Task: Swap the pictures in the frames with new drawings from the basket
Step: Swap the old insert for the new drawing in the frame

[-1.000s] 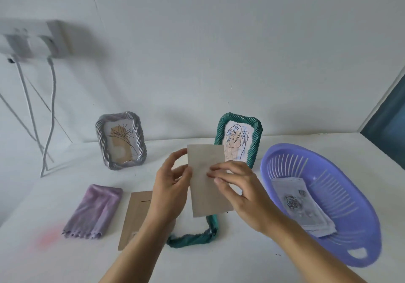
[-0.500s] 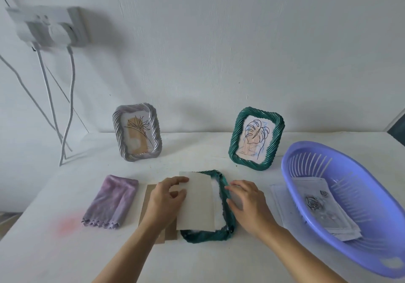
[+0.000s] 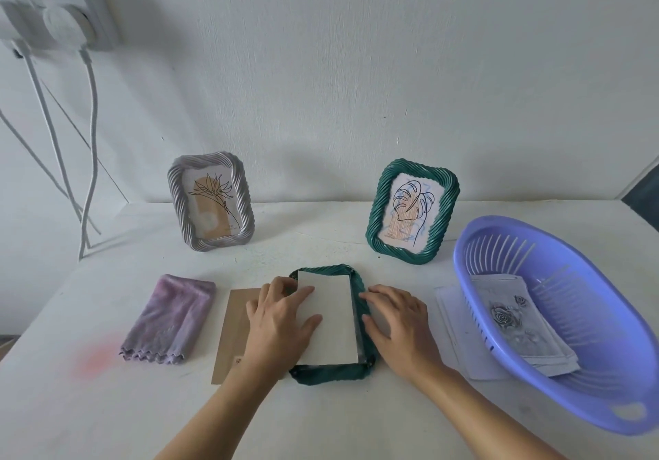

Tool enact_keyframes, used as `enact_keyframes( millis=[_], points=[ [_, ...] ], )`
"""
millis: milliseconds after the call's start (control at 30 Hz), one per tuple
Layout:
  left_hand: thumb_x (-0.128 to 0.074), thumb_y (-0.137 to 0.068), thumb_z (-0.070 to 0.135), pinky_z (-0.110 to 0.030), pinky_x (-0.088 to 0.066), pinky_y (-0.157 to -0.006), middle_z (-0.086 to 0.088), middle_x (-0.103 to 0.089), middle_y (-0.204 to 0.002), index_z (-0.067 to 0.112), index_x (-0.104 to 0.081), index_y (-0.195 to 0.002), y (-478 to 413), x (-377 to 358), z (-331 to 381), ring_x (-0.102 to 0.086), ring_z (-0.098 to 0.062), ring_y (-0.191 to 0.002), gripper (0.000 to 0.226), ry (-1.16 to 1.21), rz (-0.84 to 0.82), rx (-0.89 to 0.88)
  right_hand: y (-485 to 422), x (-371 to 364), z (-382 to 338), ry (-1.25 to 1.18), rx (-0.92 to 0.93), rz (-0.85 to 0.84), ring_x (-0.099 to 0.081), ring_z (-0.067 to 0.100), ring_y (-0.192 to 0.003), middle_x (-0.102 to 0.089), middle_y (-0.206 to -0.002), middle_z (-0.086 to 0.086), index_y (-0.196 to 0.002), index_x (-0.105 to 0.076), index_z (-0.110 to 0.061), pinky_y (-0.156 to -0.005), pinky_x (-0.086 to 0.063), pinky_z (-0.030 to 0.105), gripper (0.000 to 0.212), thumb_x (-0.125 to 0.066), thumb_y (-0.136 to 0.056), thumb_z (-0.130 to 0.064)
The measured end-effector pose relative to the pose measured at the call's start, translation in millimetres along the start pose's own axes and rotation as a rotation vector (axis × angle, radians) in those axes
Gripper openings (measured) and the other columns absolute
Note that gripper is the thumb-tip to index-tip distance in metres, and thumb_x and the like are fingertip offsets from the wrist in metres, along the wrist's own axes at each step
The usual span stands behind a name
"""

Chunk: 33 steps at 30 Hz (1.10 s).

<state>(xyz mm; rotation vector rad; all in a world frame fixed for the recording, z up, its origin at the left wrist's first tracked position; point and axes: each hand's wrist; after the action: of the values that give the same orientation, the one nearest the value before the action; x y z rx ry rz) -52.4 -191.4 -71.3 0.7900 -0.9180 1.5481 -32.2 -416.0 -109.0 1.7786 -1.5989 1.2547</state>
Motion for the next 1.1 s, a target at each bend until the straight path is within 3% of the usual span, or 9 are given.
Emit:
enact_keyframes(
  millis=[200,400,567,667,800,967,1100],
  points=[
    [-0.061,-0.091,0.048,-0.045,-0.024,-0.094,0.010,-0.042,-0.148,0.037,-0.066,-0.124,7,-11,-6,-0.034,-0.015,-0.135,0.035,-0.108,0.021,-0.054,1,-1,-2,0.045,0.032,0.031,-0.049,0.012,-0.119,-0.053,-0.127,-0.015,-0.124,-0.059,-0.032,-0.101,-0.037,0.039,0.036,-0.042,-0.093,-0.042],
    [-0.051,-0.087,0.059,-0.041,-0.021,-0.089,0.015,-0.057,-0.134,0.037,-0.067,-0.120,8,-14,-4,-0.045,-0.015,-0.128,0.042,-0.157,0.055,-0.078,1,-1,-4,0.089,0.052,0.049,-0.050,0.012,-0.118,-0.054,-0.126,-0.013,-0.123,-0.059,-0.030,-0.099,-0.039,0.041,0.035,-0.042,-0.093,-0.039],
    [-0.050,-0.089,0.059,-0.041,-0.021,-0.088,0.013,-0.056,-0.133,0.039,-0.065,-0.121,7,-14,-3,-0.047,-0.016,-0.125,0.041,-0.175,0.038,-0.097,1,-1,-4,0.085,0.054,0.037,-0.049,0.012,-0.119,-0.054,-0.127,-0.013,-0.124,-0.058,-0.031,-0.101,-0.038,0.042,0.035,-0.042,-0.094,-0.040],
    [-0.039,-0.090,0.065,-0.037,-0.015,-0.088,0.014,-0.053,-0.136,0.042,-0.062,-0.123,8,-11,-1,-0.045,-0.013,-0.126,0.047,-0.150,0.028,-0.121,1,1,-4,0.062,0.040,0.033,-0.048,0.011,-0.121,-0.053,-0.128,-0.014,-0.126,-0.058,-0.031,-0.103,-0.035,0.041,0.036,-0.040,-0.096,-0.043],
    [-0.027,-0.088,0.073,-0.042,-0.020,-0.096,0.016,-0.038,-0.154,0.043,-0.053,-0.135,10,0,-3,-0.032,-0.008,-0.141,0.062,-0.184,-0.080,-0.183,2,6,-7,0.055,0.036,-0.021,-0.041,0.010,-0.129,-0.050,-0.134,-0.013,-0.137,-0.049,-0.039,-0.108,-0.030,0.039,0.046,-0.041,-0.095,-0.056],
    [-0.025,-0.091,0.073,-0.045,-0.009,-0.107,0.018,-0.006,-0.165,0.044,-0.026,-0.152,13,9,-11,-0.003,-0.004,-0.152,0.068,-0.264,-0.287,-0.224,2,10,-9,0.104,0.057,-0.090,-0.033,0.012,-0.137,-0.043,-0.141,-0.010,-0.137,-0.050,-0.048,-0.112,-0.024,0.043,0.050,-0.042,-0.090,-0.065],
    [-0.029,-0.093,0.072,-0.047,-0.012,-0.110,0.018,-0.005,-0.165,0.040,-0.023,-0.155,13,10,-15,-0.001,-0.001,-0.151,0.069,-0.261,-0.289,-0.229,1,11,-9,0.142,0.058,-0.125,-0.030,0.014,-0.138,-0.040,-0.146,-0.009,-0.137,-0.048,-0.050,-0.112,-0.022,0.045,0.051,-0.039,-0.090,-0.067]
  ],
)
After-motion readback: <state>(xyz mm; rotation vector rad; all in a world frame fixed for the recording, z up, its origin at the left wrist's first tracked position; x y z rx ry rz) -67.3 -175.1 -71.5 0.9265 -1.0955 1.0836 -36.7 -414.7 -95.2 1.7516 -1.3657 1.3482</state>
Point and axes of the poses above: each hand's wrist, its own y-axis away from the middle knuckle, its own x-axis out of the back of the hand, z = x × y
